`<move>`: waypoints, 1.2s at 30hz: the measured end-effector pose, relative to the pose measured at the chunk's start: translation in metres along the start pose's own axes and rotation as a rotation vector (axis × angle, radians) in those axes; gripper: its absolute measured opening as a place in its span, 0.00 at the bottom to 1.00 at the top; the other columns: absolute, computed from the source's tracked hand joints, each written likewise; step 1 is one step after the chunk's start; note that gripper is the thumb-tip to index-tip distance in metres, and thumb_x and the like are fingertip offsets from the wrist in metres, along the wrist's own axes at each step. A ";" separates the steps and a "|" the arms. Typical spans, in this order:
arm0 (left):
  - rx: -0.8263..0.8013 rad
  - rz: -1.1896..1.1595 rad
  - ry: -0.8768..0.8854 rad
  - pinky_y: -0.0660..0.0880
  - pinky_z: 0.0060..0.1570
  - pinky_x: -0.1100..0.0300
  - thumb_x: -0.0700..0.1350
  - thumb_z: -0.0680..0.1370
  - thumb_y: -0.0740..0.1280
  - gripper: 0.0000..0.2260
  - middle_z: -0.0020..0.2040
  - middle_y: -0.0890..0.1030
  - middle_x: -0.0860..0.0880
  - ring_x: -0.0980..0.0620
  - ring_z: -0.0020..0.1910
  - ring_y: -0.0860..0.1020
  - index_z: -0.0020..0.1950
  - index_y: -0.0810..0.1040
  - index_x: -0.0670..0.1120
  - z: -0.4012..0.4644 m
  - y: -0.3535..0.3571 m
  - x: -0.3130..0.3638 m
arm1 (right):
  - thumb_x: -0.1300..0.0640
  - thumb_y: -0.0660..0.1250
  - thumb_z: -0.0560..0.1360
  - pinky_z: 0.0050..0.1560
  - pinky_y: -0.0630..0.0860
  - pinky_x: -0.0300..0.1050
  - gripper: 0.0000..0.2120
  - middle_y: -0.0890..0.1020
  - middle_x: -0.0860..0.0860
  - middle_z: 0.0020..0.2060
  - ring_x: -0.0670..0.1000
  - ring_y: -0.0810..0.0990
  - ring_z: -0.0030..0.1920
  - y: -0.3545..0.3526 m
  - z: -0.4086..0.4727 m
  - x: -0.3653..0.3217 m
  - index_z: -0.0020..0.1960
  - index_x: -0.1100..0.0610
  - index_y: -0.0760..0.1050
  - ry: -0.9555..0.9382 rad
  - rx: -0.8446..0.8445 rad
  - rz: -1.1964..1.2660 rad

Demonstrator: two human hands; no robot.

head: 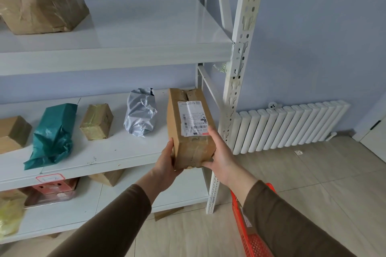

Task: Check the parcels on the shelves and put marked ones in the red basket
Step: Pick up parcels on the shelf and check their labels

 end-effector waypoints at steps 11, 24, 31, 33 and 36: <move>0.010 0.097 0.092 0.79 0.61 0.45 0.62 0.86 0.50 0.22 0.61 0.85 0.49 0.45 0.61 0.83 0.72 0.76 0.57 0.053 0.017 0.054 | 0.50 0.58 0.83 0.43 0.78 0.43 0.13 0.86 0.52 0.49 0.50 0.83 0.49 0.003 0.088 -0.014 0.55 0.50 0.81 0.018 0.206 -0.133; -0.001 0.086 0.123 0.77 0.42 0.64 0.46 0.89 0.50 0.17 0.59 0.79 0.54 0.56 0.55 0.79 0.77 0.65 0.56 0.143 -0.008 0.100 | 0.52 0.57 0.86 0.60 0.82 0.56 0.13 0.86 0.50 0.52 0.54 0.84 0.54 0.013 0.196 -0.037 0.52 0.46 0.80 -0.129 0.304 -0.231; -0.031 0.090 0.075 0.76 0.49 0.69 0.50 0.88 0.54 0.20 0.63 0.77 0.55 0.58 0.58 0.77 0.81 0.60 0.55 0.161 -0.008 0.103 | 0.42 0.62 0.83 0.53 0.82 0.54 0.16 0.84 0.55 0.54 0.54 0.83 0.51 0.002 0.218 -0.035 0.60 0.53 0.77 -0.105 0.421 -0.205; -0.046 0.083 0.031 0.66 0.69 0.63 0.54 0.86 0.60 0.27 0.71 0.72 0.54 0.54 0.72 0.70 0.84 0.55 0.52 0.155 -0.016 0.091 | 0.31 0.65 0.75 0.53 0.78 0.51 0.30 0.82 0.54 0.55 0.54 0.81 0.54 0.005 0.213 -0.017 0.66 0.53 0.72 -0.042 0.433 -0.149; -0.071 0.055 -0.088 0.52 0.80 0.51 0.64 0.76 0.70 0.44 0.84 0.57 0.46 0.45 0.84 0.51 0.84 0.54 0.47 0.146 -0.043 0.057 | 0.29 0.70 0.70 0.61 0.75 0.54 0.36 0.81 0.52 0.53 0.52 0.78 0.53 0.014 0.195 0.015 0.65 0.54 0.72 0.012 0.516 -0.102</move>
Point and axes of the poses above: each hand's wrist, its own z-axis towards the middle knuckle, its own y-axis out of the palm, x = y × z, the point moved 9 cm from there along z, towards the middle knuckle
